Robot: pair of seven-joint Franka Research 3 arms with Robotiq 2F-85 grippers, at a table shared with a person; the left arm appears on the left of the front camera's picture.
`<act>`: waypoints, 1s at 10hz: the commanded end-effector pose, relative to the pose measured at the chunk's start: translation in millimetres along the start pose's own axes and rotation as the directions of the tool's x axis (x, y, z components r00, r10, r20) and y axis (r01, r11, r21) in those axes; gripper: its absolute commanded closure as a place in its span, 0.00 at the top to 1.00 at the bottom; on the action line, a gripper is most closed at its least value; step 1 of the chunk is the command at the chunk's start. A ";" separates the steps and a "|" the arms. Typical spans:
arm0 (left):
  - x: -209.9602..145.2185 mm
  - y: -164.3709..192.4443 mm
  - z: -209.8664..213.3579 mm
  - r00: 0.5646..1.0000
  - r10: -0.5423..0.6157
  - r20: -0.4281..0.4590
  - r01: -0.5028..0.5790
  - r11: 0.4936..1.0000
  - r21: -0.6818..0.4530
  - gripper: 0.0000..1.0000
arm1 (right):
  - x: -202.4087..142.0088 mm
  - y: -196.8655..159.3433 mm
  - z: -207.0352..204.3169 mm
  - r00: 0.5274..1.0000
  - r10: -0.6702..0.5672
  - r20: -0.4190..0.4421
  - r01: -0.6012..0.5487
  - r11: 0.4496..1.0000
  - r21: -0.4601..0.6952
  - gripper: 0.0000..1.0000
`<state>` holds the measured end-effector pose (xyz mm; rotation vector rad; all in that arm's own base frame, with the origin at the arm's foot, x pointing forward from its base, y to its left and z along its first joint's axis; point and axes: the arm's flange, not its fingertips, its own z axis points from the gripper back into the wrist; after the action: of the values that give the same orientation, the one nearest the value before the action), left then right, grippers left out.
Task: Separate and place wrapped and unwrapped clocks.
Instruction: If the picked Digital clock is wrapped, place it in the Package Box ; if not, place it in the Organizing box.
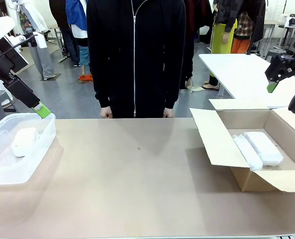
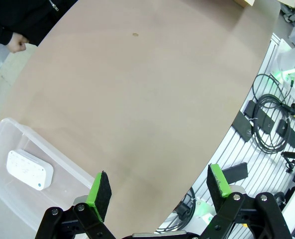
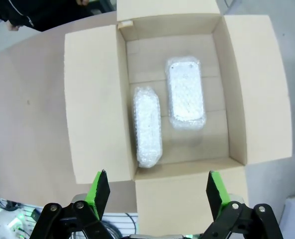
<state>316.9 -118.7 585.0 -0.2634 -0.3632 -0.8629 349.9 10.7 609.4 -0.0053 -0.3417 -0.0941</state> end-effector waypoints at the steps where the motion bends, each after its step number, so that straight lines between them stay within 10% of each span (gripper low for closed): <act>1: 0.2 -0.2 0.1 1.000 0.000 0.008 0.000 1.000 0.003 1.00 | 0.3 -3.1 -0.8 1.000 0.001 -0.003 -0.001 1.000 0.004 1.00; 10: 0.2 -0.2 0.1 1.000 0.000 0.008 0.000 1.000 0.003 1.00 | 0.3 -3.1 -0.8 1.000 0.001 -0.003 -0.001 1.000 0.004 1.00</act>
<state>316.9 -118.7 585.0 -0.2634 -0.3632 -0.8629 350.0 9.0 609.4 -0.0056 -0.3417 -0.0980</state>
